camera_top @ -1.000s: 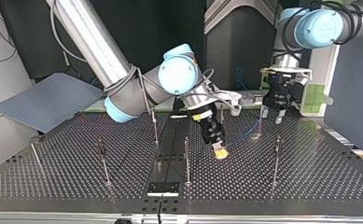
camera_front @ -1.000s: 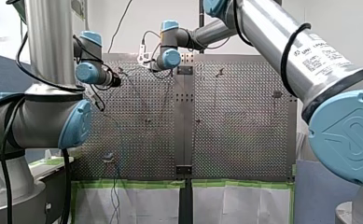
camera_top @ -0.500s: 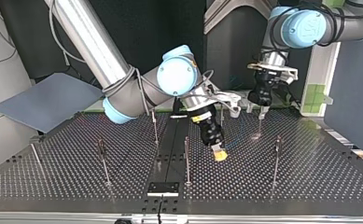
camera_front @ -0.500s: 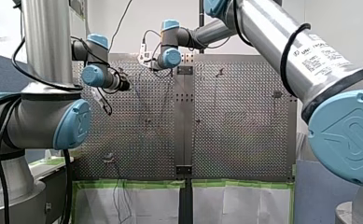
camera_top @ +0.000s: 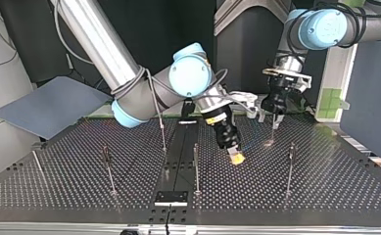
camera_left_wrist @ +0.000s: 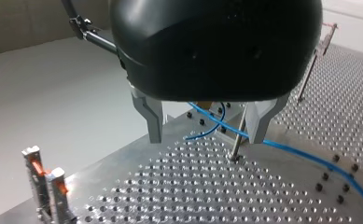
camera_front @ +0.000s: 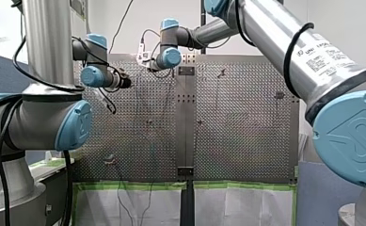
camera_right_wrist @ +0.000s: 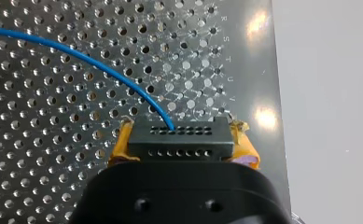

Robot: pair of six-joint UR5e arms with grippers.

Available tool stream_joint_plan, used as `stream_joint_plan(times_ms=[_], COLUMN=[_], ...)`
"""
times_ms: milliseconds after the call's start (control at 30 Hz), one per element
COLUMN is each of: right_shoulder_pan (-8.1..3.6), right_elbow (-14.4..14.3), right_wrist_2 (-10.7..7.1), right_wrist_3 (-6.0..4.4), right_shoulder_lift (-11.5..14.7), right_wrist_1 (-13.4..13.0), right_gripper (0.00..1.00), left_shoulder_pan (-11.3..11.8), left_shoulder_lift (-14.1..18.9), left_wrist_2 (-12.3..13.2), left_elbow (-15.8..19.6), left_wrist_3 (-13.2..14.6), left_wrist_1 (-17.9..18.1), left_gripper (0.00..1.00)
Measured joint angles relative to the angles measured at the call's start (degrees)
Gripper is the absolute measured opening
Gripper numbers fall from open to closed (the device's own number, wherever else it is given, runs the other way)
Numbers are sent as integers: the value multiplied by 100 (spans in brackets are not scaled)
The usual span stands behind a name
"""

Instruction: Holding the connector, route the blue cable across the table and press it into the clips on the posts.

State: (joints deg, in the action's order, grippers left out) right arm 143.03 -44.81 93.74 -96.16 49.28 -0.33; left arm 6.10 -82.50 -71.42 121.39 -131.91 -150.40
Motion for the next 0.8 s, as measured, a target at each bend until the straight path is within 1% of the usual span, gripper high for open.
stream_joint_plan(times_ms=[133,233,467,800], right_shoulder_pan=[26,34,63,135], right_elbow=[-1,0,-1,0], right_wrist_2=[-3,-7,-47,-224], right_wrist_3=[14,7,0,-23], right_shoulder_lift=[0,0,-1,0], right_wrist_1=[4,5,5,5], right_gripper=[0,0,0,0], left_shoulder_pan=[-18,-22,19,109], left_shoulder_lift=[-35,-75,-110,-180], left_wrist_2=[186,261,319,317], left_elbow=[3,9,9,9], left_wrist_3=[-191,-296,-469,-650], left_wrist_1=[-41,-83,-4,188], left_gripper=[87,87,87,87])
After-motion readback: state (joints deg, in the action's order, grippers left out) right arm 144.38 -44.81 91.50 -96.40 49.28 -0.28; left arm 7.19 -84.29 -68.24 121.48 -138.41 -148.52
